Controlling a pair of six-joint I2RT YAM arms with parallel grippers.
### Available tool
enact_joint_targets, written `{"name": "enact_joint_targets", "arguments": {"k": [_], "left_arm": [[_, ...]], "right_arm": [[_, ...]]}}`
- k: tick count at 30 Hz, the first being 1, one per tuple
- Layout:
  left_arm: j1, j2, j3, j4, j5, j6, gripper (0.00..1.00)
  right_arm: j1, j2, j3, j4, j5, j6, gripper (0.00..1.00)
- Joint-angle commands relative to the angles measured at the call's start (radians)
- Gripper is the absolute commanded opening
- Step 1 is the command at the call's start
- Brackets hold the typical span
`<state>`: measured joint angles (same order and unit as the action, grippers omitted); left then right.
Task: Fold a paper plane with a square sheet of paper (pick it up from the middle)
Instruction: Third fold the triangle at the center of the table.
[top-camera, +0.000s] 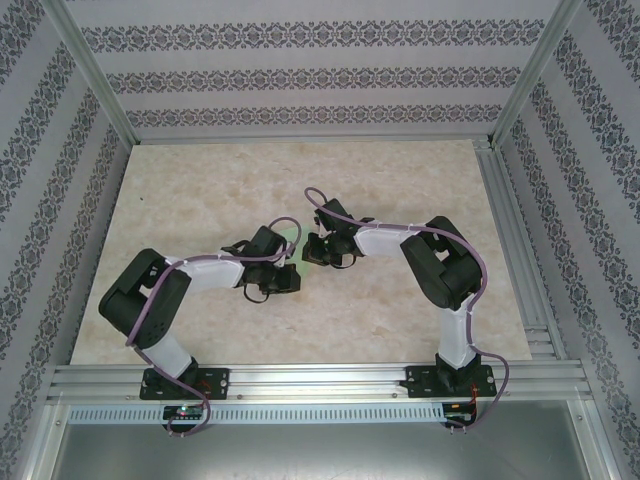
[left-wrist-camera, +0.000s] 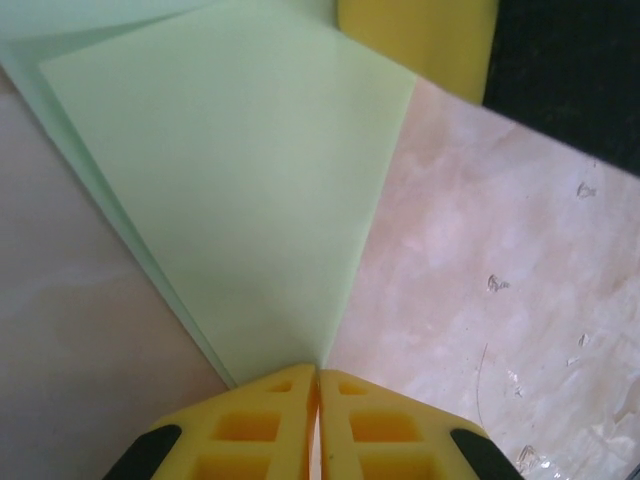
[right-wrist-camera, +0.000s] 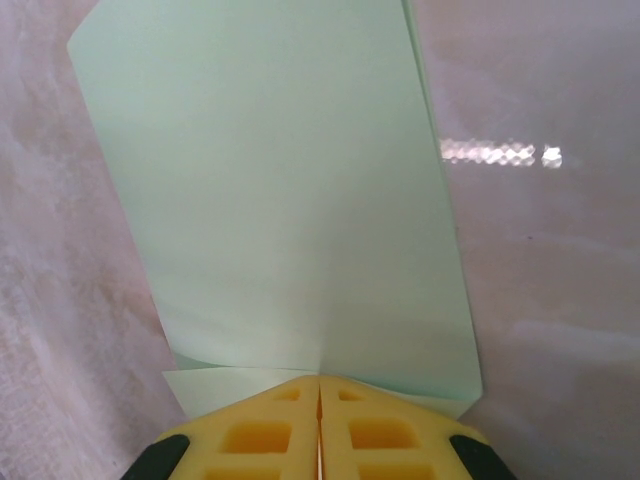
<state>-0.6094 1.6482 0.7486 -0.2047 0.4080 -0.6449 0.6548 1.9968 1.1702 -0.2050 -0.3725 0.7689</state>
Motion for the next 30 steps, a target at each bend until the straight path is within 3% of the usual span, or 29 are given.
{"name": "enact_joint_targets", "arguments": {"k": [1, 18, 30], "left_arm": [[-0.051, 0.003, -0.072, -0.165, 0.018, -0.033, 0.11], [-0.075, -0.070, -0.066, -0.179, 0.006, -0.062, 0.11], [-0.058, -0.114, 0.055, -0.127, -0.137, -0.082, 0.09]], "right_arm": [[-0.012, 0.044, 0.009, -0.026, 0.084, 0.007, 0.08], [-0.015, 0.045, 0.002, -0.025, 0.084, 0.007, 0.08], [-0.019, 0.052, 0.003, -0.016, 0.072, 0.009, 0.08]]}}
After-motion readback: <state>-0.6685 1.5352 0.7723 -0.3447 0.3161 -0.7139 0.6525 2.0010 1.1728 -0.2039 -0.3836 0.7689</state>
